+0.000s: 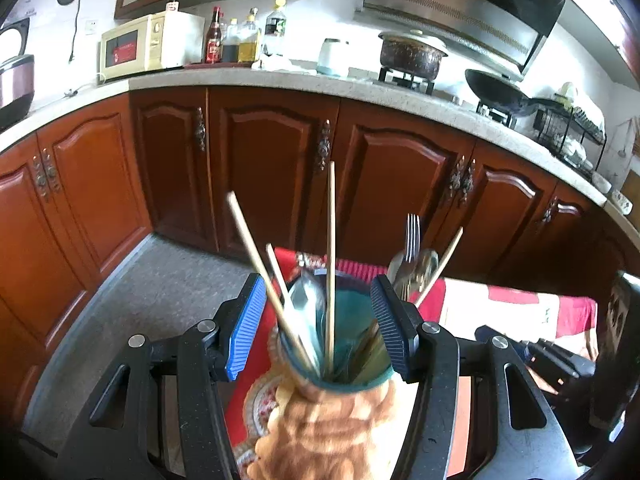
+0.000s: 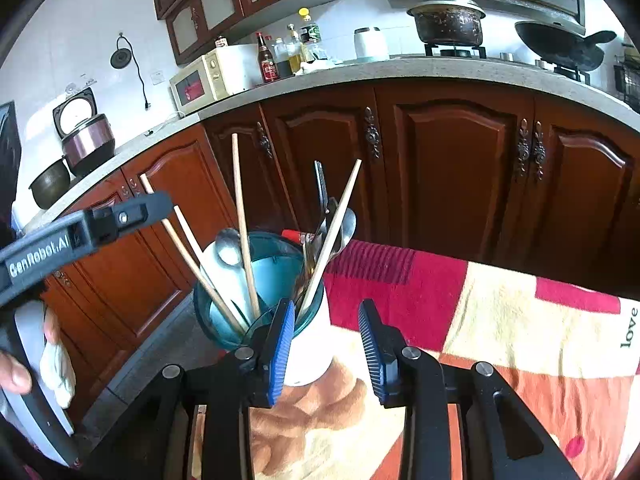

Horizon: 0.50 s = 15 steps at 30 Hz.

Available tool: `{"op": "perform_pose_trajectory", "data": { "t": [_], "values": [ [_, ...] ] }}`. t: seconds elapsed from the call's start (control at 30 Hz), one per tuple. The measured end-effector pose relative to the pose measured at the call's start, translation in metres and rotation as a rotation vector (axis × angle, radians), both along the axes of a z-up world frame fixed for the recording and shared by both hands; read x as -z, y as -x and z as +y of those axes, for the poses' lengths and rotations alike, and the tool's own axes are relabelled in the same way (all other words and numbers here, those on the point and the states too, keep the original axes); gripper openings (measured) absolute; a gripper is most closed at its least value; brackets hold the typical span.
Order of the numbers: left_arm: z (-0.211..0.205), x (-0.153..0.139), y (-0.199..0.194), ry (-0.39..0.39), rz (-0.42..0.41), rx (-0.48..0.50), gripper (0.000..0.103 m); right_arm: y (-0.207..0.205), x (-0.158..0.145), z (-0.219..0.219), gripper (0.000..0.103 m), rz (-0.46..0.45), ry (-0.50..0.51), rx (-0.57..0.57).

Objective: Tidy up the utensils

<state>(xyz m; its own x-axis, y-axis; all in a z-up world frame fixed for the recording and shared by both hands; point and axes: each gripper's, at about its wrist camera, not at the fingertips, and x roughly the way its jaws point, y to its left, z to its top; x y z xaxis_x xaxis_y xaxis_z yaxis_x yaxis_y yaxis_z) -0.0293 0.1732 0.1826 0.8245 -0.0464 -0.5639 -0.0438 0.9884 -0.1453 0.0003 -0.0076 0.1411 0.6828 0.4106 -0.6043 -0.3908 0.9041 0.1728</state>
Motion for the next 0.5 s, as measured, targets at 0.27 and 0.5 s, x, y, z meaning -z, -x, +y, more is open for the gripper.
{"op": "perform_pose_trajectory", "data": {
  "t": [0.27,0.5],
  "values": [
    [-0.007,0.021,0.026,-0.015,0.058,-0.041,0.055,0.020,-0.003,0.006,0.040,0.005,0.034,0.029],
    [-0.012,0.026,0.046,-0.029,0.088,-0.077,0.055,0.036,-0.008,0.006,0.042,0.013,0.044,0.066]
  ]
}}
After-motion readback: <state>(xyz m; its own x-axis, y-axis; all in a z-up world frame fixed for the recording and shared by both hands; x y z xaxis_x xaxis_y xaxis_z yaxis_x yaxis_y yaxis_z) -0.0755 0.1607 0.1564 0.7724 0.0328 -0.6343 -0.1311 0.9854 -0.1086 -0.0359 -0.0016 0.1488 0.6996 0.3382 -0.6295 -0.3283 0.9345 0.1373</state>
